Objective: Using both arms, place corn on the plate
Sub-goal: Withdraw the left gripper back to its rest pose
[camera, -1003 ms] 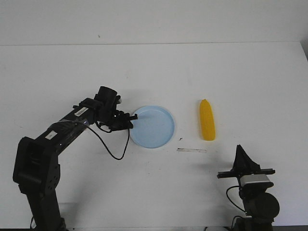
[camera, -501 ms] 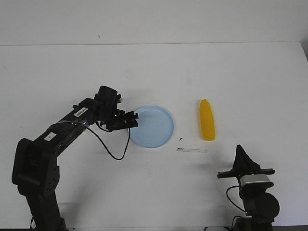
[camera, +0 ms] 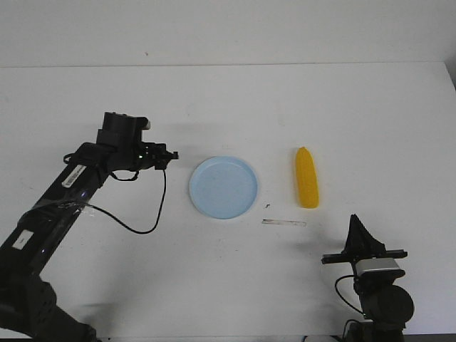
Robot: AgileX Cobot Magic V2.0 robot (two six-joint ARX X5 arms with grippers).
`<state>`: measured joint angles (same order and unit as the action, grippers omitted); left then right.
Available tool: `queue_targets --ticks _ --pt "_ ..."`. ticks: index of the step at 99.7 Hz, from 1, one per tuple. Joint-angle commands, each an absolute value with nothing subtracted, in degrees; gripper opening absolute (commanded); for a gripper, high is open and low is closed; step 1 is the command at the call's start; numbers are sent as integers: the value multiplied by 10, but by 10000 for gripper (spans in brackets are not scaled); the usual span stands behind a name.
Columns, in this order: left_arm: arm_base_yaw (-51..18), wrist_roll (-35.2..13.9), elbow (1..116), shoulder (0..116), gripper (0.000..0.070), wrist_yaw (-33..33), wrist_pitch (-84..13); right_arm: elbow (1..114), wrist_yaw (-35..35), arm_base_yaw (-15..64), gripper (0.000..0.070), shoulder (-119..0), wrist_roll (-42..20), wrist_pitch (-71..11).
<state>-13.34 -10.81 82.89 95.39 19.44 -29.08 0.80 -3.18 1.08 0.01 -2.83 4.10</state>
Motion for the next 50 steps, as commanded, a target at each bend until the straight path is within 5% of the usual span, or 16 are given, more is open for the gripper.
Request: queue_targets --ticks 1,50 --pt "-127 -66 822 934 0 195 -265 7 -30 11 13 -1 -25 47" --pt "-53 -38 469 628 0 143 156 7 -30 11 13 -1 -25 47"
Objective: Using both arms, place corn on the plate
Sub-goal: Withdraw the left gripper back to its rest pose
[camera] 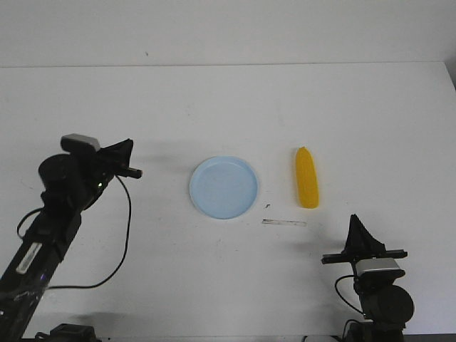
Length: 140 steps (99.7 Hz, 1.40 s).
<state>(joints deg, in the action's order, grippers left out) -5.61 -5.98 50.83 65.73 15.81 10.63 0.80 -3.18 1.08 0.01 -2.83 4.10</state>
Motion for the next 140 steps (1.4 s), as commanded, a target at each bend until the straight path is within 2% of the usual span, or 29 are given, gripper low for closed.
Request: queue_targets --ticks 1,12,31,47,59,81,140 --pt "-53 -36 461 621 0 140 164 7 -30 11 13 -1 -25 47" --pt "-46 -30 380 539 0 109 208 7 -30 11 13 -1 -25 47" --pt "-40 6 282 388 0 68 202 7 -30 11 13 -1 -25 47" --pt "-40 15 262 265 0 5 97 7 -30 11 13 -1 -25 47" --pt "-40 15 260 204 0 -18 28 7 -30 11 13 -1 -25 47" --pt "-40 15 232 141 0 -17 17 7 -30 11 13 -1 -25 47" --pt "-40 -9 233 103 3 -13 14 7 -30 11 13 -1 -25 47"
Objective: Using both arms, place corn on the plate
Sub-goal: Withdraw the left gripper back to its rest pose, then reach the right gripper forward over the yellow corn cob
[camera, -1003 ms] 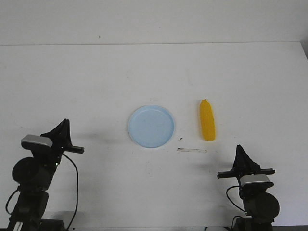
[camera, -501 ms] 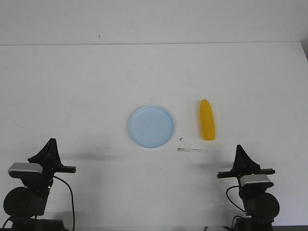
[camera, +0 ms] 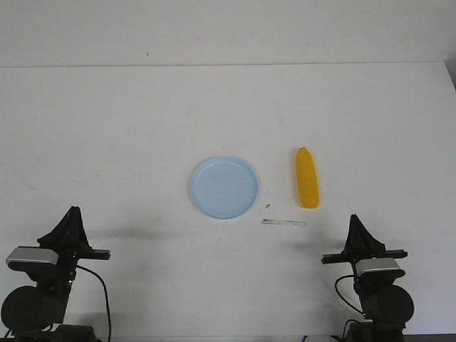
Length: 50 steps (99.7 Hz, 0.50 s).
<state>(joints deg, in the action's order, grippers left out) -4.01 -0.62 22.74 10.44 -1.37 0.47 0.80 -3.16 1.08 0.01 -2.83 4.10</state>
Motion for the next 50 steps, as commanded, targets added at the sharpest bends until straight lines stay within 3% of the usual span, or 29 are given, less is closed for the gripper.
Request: queue_targets --ticks 1,36,50 --pt "-40 -9 233 103 3 -13 14 7 -30 11 13 -1 -25 47" --pt "-40 -9 233 103 2 -13 14 7 -30 11 13 -1 -26 53" --pt "-40 -9 233 103 2 -13 14 12 -32 11 9 -1 -54 81"
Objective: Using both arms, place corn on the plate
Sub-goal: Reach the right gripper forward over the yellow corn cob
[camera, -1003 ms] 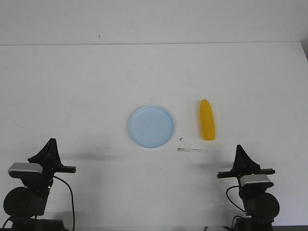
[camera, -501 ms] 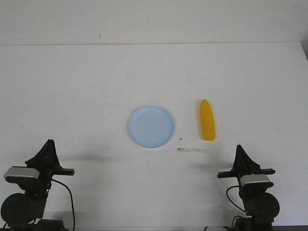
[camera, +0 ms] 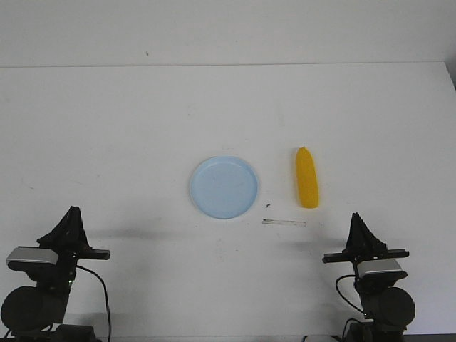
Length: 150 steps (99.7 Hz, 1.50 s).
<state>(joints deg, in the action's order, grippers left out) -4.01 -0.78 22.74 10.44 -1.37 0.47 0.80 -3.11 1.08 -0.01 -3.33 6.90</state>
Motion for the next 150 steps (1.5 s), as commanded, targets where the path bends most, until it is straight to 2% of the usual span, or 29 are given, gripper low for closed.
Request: queue_targets --ticks 1,22,48,91,103,129,143,150 --pt "-40 -9 233 103 3 -13 14 13 -33 11 9 -1 -55 81" --pt "-40 -9 233 103 2 -13 14 61 -65 16 8 -40 -64 59" --pt "-40 -9 233 103 2 -13 14 132 -121 34 8 -176 -64 46" --pt "-40 -9 233 103 2 -13 14 268 -119 83 7 -454 -65 30" --pt "-40 -9 233 103 3 -13 14 313 -113 86 7 -519 -101 7" --pt "-40 -9 233 103 3 -13 14 415 -54 87 7 -626 -112 -82" --pt "-40 -9 233 103 2 -13 14 496 -15 87 7 -679 -113 -188" --pt "-40 -9 233 103 2 -13 14 541 3 88 7 -708 -135 -248"
